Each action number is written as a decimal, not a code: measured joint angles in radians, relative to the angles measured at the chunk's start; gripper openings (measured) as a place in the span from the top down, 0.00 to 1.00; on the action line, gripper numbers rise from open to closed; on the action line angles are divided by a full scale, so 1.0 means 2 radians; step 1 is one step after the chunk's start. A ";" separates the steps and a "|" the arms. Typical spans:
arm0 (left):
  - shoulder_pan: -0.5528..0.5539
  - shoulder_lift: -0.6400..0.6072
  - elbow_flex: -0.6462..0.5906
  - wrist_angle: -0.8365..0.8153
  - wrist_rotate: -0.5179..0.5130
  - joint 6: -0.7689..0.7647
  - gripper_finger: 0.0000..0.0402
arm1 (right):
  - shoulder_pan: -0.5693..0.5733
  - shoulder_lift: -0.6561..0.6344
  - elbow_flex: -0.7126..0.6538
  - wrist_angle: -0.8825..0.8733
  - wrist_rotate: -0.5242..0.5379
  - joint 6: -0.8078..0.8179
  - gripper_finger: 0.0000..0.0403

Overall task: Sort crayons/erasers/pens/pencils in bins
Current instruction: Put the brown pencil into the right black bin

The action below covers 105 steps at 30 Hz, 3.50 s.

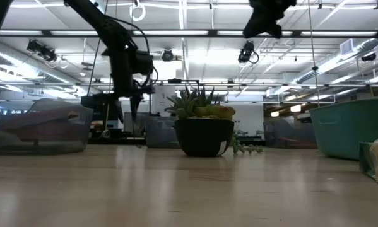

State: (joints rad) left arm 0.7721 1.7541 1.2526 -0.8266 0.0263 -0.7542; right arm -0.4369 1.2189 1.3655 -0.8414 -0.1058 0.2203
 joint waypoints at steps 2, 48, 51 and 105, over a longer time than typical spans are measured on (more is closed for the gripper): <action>0.000 -0.015 0.000 -0.016 0.001 0.027 0.57 | 0.000 0.024 0.000 0.012 -0.026 0.006 0.84; -0.001 0.082 0.000 0.106 -0.078 -0.055 0.57 | 0.027 0.054 0.000 0.021 -0.022 0.082 0.84; 0.000 0.088 0.000 0.110 -0.081 -0.068 0.57 | 0.027 0.054 0.000 0.010 -0.023 0.075 0.84; 0.010 0.061 -0.001 -0.052 -0.070 0.080 0.57 | 0.019 0.055 0.000 -0.021 0.006 0.041 0.84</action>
State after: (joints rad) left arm 0.7929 1.8766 1.2503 -0.9306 -0.1131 -0.5932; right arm -0.3981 1.3285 1.3651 -0.8837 -0.0936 0.3028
